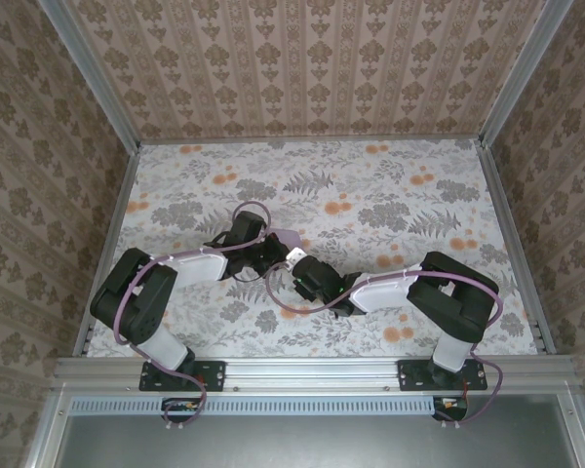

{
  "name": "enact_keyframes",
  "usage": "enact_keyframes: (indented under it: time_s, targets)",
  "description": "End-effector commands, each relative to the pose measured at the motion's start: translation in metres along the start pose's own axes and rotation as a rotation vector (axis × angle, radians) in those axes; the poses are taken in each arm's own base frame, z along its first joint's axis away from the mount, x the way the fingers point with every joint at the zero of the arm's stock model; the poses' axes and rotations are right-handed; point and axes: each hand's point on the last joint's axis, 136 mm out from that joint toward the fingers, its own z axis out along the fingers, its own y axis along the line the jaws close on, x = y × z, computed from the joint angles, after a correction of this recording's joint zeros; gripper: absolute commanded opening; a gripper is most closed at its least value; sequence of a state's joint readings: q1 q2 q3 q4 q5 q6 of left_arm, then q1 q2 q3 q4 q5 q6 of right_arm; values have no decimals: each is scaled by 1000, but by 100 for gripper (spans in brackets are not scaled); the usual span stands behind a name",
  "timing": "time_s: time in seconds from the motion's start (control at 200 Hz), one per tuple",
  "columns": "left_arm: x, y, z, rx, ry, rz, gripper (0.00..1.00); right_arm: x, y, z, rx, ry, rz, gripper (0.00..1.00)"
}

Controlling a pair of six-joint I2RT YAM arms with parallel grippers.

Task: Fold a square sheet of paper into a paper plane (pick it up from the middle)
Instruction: Fold the wing for the fifth time at the center of the table.

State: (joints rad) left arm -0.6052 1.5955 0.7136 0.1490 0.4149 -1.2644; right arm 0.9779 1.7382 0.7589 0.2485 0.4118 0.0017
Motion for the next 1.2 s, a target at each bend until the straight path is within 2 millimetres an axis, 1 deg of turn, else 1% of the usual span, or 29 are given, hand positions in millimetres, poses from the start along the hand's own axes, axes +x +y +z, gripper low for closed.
enact_keyframes:
  time_s: [0.0,0.195,0.385,0.505,0.57,0.645,0.715,0.825,0.995,1.195]
  targets:
    - [0,7,-4,-23,-6,-23,0,-14,1,-6,-10,-56,12,38]
    - [1,9,-4,-33,-2,-29,0,-19,1,-5,-16,-81,18,37]
    - [1,9,-4,-34,1,-30,0,-19,2,-2,-24,-79,6,31]
    - [1,9,-6,-32,2,-32,0,-19,4,-2,-36,-80,3,24]
    - [-1,10,-8,-29,-2,-36,3,-18,5,-2,-48,-77,2,19]
    - [-4,11,-12,-25,-11,-40,9,-16,8,-2,-71,-71,7,15]
    - [-9,12,-18,-24,-20,-39,15,-14,9,-2,-91,-66,16,14]
    - [-14,16,-27,-31,-36,-38,19,-14,10,-3,-107,-66,25,13]
    - [-14,18,-28,-33,-28,-39,18,-17,10,-3,-109,-72,23,14]
    - [-13,18,-27,-32,-20,-42,7,-20,11,-3,-113,-78,13,21]
